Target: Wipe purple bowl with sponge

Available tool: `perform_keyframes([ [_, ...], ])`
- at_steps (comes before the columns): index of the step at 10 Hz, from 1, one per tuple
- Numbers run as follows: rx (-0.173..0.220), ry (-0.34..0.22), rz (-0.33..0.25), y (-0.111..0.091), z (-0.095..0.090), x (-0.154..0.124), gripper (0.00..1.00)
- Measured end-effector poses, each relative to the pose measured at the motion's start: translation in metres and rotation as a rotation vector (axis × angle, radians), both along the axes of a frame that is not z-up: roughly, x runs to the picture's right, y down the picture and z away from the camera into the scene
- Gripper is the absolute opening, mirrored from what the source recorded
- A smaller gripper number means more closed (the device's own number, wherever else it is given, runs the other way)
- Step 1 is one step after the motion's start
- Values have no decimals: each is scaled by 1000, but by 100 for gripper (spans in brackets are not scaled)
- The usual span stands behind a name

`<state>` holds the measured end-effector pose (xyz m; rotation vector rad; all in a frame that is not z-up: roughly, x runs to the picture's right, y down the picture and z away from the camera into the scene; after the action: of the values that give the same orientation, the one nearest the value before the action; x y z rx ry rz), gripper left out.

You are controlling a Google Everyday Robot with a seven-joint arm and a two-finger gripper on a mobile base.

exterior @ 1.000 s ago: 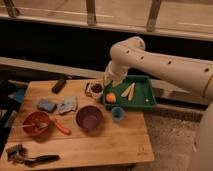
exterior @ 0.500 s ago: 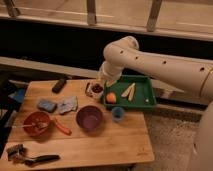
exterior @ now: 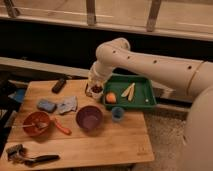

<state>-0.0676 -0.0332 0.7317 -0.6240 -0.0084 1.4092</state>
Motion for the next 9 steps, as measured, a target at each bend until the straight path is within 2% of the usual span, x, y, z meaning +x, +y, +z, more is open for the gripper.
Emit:
perform_keyframes([
  [1, 2, -46, -37, 1, 3, -32, 66],
  [2, 3, -90, -68, 2, 7, -60, 71],
  [4, 1, -164, -102, 3, 16, -107, 72],
  [5, -7, -204, -113, 6, 29, -137, 72],
  [6, -10, -222, -115, 8, 32, -150, 72],
  [9, -9, -221, -113, 7, 34, -150, 72],
])
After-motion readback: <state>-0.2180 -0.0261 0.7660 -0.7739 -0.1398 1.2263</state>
